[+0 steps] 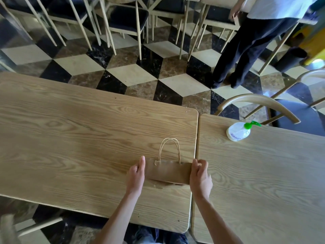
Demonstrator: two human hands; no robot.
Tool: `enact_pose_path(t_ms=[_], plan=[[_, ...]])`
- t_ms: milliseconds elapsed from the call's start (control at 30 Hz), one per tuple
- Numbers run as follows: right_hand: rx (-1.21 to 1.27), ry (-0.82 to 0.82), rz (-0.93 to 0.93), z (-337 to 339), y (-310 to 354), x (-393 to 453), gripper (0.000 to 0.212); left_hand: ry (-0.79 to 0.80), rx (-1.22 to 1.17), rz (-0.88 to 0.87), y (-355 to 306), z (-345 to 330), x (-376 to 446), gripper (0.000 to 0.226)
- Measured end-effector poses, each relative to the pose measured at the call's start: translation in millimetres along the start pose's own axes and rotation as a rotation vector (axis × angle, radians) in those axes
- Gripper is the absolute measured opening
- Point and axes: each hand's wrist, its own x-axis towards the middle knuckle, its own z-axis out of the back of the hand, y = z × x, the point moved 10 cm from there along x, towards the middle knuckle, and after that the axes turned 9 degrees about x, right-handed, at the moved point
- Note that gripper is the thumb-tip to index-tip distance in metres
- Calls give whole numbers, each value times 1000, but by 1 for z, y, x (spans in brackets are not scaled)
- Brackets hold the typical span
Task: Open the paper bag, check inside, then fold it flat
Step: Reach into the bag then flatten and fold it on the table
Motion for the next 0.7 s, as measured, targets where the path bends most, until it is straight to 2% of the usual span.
enact_pose_path(t_ms=[67, 133, 233, 300, 400, 500, 600, 700], plan=[[-177, -74, 116, 12, 13, -3, 33, 50, -82, 11, 3, -2, -2, 52], [-379, -104, 271, 12, 33, -9, 41, 79, -187, 31, 7, -2, -3, 34], [-494, -45, 531, -6, 70, -22, 38, 115, -334, 74, 20, -1, -1, 37], [-483, 112, 694, -31, 94, -38, 35, 100, -310, 64, 28, 5, -1, 27], [-439, 418, 867, -75, 127, -70, 41, 98, -106, -40, 40, 11, -1, 33], [-465, 651, 1016, -107, 146, -99, 52, 176, 52, -117, 48, 4, -7, 34], [-588, 817, 1030, -131, 144, -108, 47, 216, 88, -216, 46, -5, -12, 27], [-708, 926, 1017, -145, 135, -111, 35, 127, 137, -344, 35, -3, -14, 15]])
